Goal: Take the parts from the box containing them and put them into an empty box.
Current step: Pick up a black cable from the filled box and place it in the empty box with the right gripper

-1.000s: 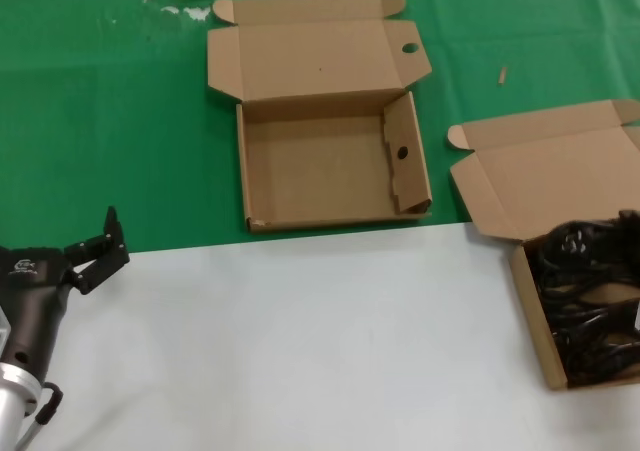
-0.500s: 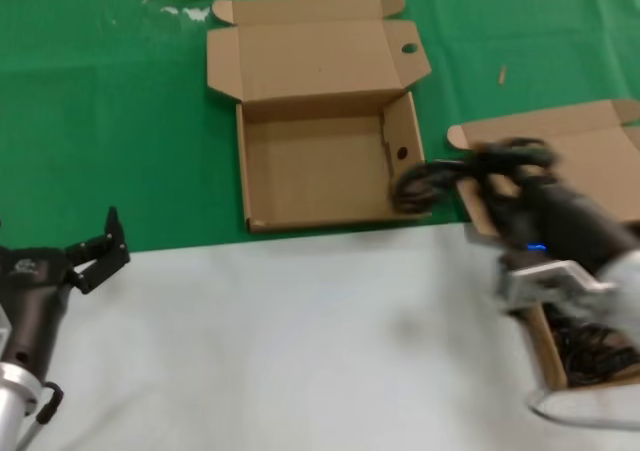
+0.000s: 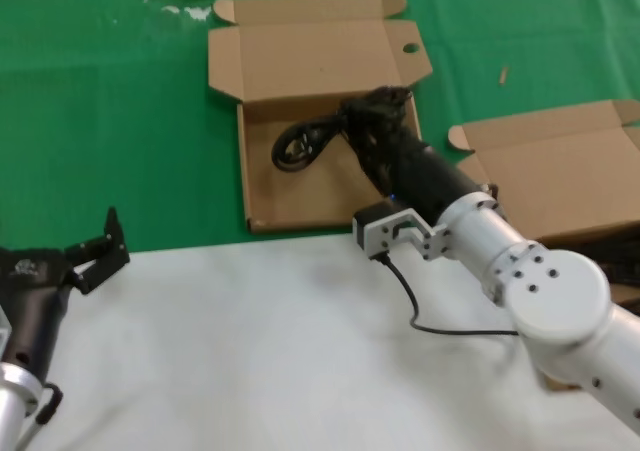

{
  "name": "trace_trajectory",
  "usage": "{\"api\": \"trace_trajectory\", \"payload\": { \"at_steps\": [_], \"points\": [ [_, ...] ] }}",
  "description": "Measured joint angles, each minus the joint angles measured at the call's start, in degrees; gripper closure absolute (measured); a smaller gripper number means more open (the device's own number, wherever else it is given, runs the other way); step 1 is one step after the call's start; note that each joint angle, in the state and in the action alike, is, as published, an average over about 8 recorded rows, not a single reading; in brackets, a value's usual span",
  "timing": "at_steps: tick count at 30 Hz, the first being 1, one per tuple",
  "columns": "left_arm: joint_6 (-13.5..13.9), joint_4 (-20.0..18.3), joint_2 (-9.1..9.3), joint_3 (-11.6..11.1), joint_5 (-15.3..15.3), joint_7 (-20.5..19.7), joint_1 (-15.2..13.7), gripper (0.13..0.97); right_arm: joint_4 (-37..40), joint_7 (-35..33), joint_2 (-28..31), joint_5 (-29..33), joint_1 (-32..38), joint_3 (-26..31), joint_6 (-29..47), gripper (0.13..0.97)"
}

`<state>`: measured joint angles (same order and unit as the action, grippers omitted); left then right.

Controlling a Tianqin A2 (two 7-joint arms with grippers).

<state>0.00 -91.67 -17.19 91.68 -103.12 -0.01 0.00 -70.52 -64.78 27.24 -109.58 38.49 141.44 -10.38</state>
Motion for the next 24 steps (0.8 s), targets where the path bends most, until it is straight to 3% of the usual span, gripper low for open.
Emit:
{"api": "trace_trajectory", "payload": {
  "at_steps": [7, 20, 24],
  "points": [
    [0.0, 0.0, 0.0, 0.0, 0.0, 0.0, 0.0, 0.132, 6.8, 4.6, -4.7, 9.0, 0.3, -3.6, 3.8, 0.867],
    [0.0, 0.0, 0.0, 0.0, 0.0, 0.0, 0.0, 0.132, 7.3, 5.1, -5.0, 9.7, 0.2, -4.0, 4.3, 0.847],
    [0.0, 0.0, 0.0, 0.0, 0.0, 0.0, 0.0, 0.132, 7.3, 5.1, -5.0, 9.7, 0.2, -4.0, 4.3, 0.805]
  ]
}}
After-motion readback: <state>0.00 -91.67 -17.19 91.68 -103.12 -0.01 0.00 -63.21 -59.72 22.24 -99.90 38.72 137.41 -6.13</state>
